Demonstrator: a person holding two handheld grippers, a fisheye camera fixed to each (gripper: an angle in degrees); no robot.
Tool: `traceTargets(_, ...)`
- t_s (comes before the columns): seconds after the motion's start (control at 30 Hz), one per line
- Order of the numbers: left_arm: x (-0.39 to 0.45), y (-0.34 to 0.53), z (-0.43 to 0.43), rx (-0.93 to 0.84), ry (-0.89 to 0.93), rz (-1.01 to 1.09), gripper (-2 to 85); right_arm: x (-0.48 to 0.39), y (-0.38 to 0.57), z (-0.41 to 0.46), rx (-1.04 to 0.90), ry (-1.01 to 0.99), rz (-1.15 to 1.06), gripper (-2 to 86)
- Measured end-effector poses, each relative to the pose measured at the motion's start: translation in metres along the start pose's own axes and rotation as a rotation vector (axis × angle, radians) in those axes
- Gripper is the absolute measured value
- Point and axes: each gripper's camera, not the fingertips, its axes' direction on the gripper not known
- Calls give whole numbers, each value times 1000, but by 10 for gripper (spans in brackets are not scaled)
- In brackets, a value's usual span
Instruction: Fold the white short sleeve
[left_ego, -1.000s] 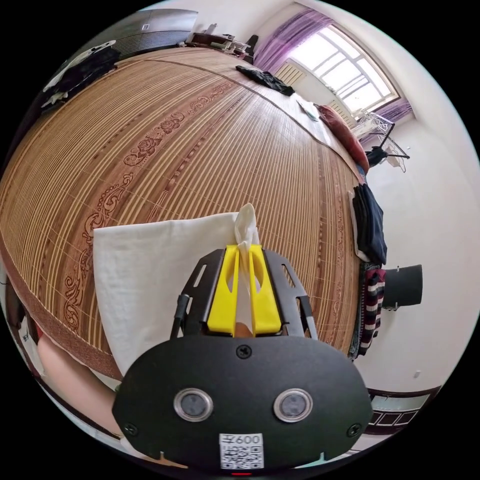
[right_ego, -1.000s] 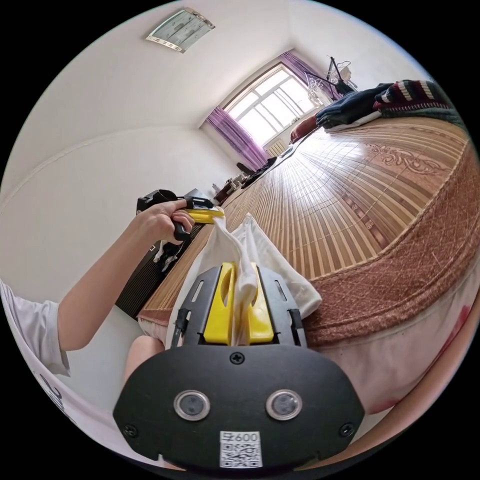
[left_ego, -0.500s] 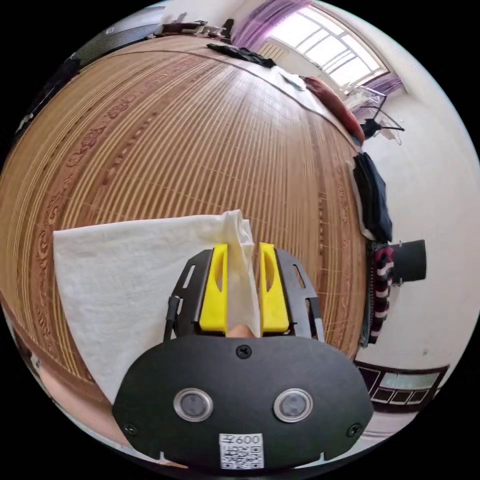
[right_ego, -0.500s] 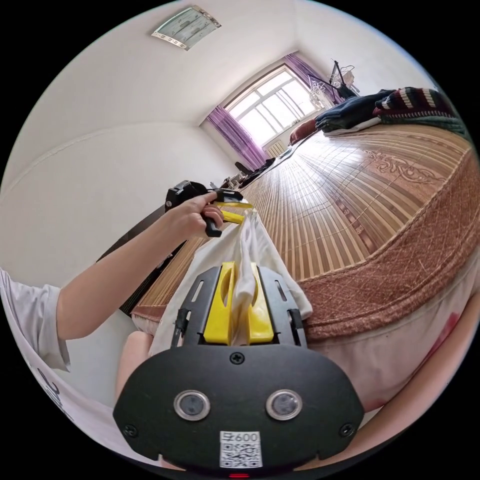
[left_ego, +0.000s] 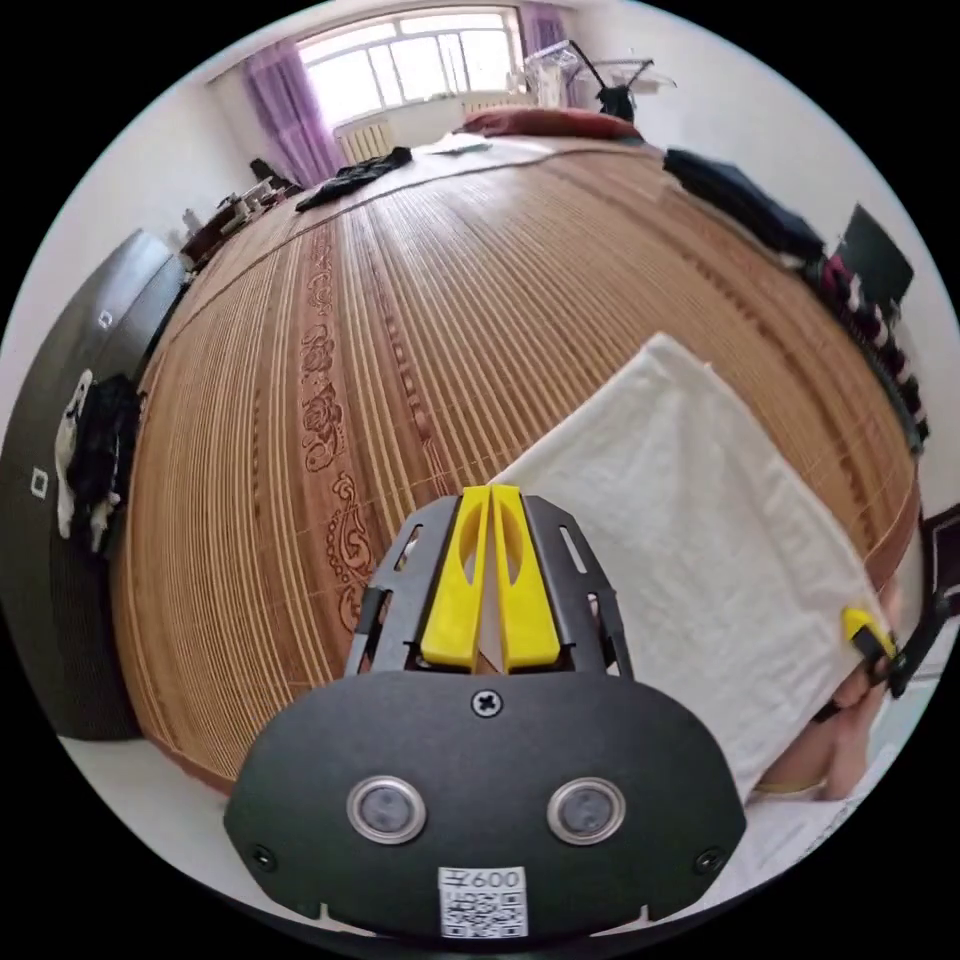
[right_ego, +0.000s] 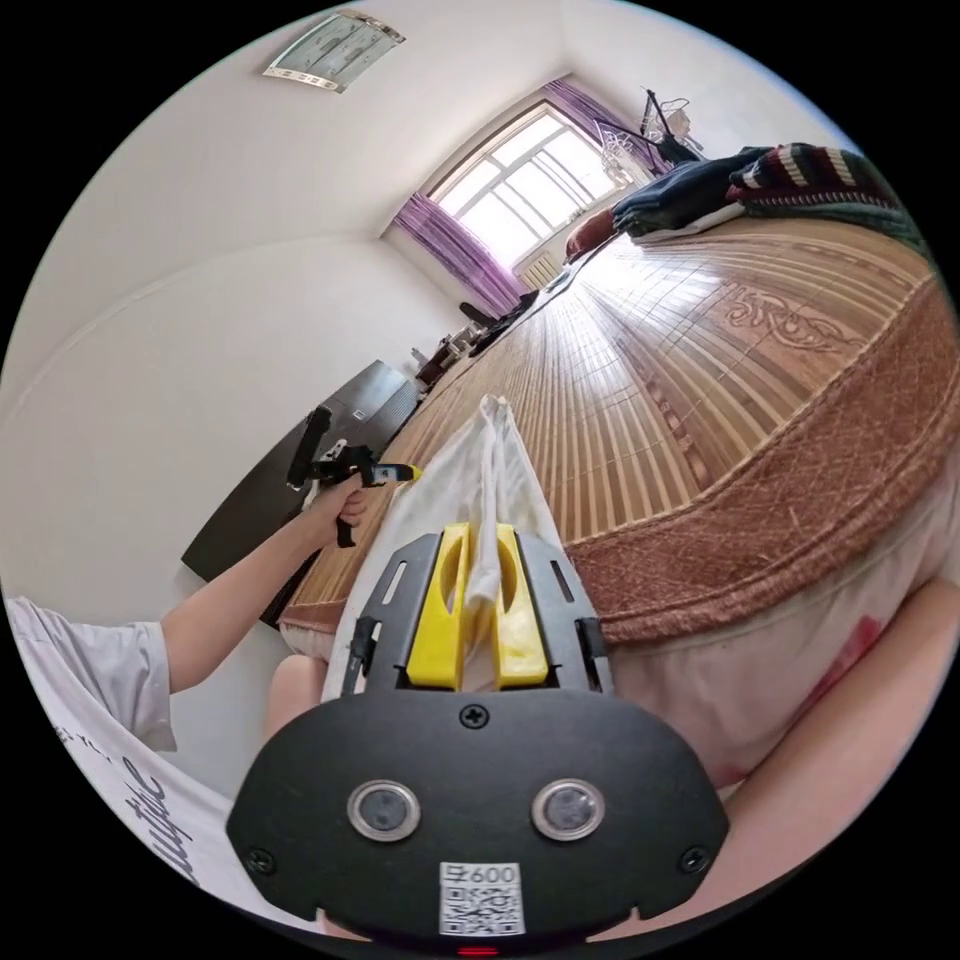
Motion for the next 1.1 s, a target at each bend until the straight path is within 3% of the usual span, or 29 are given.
traceTargets(0.1, 35, 15, -2, 79, -129, 110, 12, -12, 3, 3, -36, 72, -58, -8)
traceTargets(0.3, 107, 27, 19, 8, -518, 284, 9, -50, -16, 40, -147, 255, -260, -8)
traceTargets(0.43, 88, 41, 23, -59, -547, 182, 8, -79, -69, 104, -340, 370, -509, -8)
traceTargets(0.57, 55, 91, 24, -230, -571, 115, 8, -69, -129, 161, -452, 239, -583, -8)
traceTargets(0.63, 38, 123, 17, -256, -514, 85, 8, -56, -150, 176, -490, 141, -563, -8)
traceTargets(0.77, -27, 183, -13, -307, -135, 2, 12, -46, -171, 196, -549, 64, -591, -8)
traceTargets(0.87, -107, 193, -44, 12, 77, -159, 21, -51, -173, 204, -571, 84, -642, -8)
traceTargets(0.9, -141, 189, -39, 99, 197, -208, 28, -51, -174, 205, -571, 86, -644, -8)
traceTargets(1.0, -199, 156, 23, 101, 466, -239, 85, -46, -177, 203, -551, 78, -642, -8)
traceTargets(1.1, -230, 136, 93, 55, 578, -262, 104, -35, -181, 198, -525, 53, -601, -8)
